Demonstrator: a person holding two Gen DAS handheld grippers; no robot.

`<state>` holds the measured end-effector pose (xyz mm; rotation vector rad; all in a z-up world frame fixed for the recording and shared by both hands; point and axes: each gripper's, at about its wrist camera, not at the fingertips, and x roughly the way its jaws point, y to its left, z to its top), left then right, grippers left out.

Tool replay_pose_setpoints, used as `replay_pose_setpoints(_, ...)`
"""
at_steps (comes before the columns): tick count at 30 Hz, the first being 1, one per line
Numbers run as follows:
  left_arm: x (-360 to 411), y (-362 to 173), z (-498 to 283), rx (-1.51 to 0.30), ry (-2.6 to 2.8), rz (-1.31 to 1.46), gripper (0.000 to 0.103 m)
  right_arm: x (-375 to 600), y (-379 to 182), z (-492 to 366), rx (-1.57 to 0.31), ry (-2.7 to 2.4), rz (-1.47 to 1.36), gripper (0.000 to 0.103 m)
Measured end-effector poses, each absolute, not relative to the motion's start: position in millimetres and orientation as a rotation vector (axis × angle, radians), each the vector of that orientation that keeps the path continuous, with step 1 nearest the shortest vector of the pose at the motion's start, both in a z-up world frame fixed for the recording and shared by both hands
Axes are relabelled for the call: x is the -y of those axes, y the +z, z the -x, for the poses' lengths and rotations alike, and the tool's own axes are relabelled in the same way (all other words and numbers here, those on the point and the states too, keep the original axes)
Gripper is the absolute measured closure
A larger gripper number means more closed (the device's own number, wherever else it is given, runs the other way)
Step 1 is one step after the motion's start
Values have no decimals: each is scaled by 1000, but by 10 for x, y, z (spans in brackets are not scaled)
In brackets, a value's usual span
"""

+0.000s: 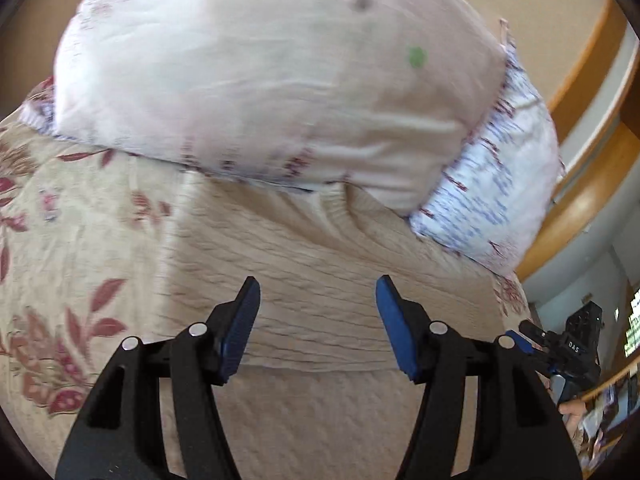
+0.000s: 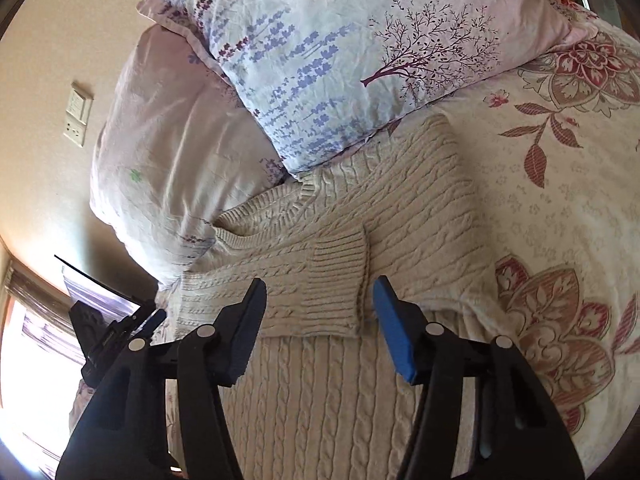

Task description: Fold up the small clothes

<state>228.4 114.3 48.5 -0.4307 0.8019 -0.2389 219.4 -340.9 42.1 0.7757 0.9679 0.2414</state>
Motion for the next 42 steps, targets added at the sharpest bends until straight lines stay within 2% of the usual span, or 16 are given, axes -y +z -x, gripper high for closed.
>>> replay_pose_setpoints(5,-1630,272,-2291,-862,-107,448,43,3259,210,-2402,-1041,216,-712,56)
replay_pose_setpoints(8,-1691,156,-2305,-889,-100,445,43,3103,128,-2412,-1072,222,-654,67)
replay_pose_setpoints(10,-1665,91,-2328,-904,-99,430,44,3024,149,-2394,-1061,222,-590,89)
replay_pose_setpoints(13,-1629,55,-2338,-899,-102,406,45,2928,232,-2402,-1032,227,-522,94)
replay_pose_setpoints(21,-1584,40,-2323,-880,-104,395,45,2699,993,-2410,-717,173,-291,95)
replay_pose_setpoints(28,-1564,40,-2307,-872,-105,387,45,2824,332,-2609,-963,61,-314,95)
replay_pose_setpoints(38,-1552,29,-2320,-869,-100,371,44,2754,182,-2627,-1004,32,-241,93)
replay_pose_setpoints(41,-1533,34,-2323,-874,-95,354,44,2694,205,-2643,-1016,20,-184,89)
replay_pose_setpoints(42,-1534,39,-2311,-880,-94,354,44,2691,232,-2644,-1020,10,-171,85)
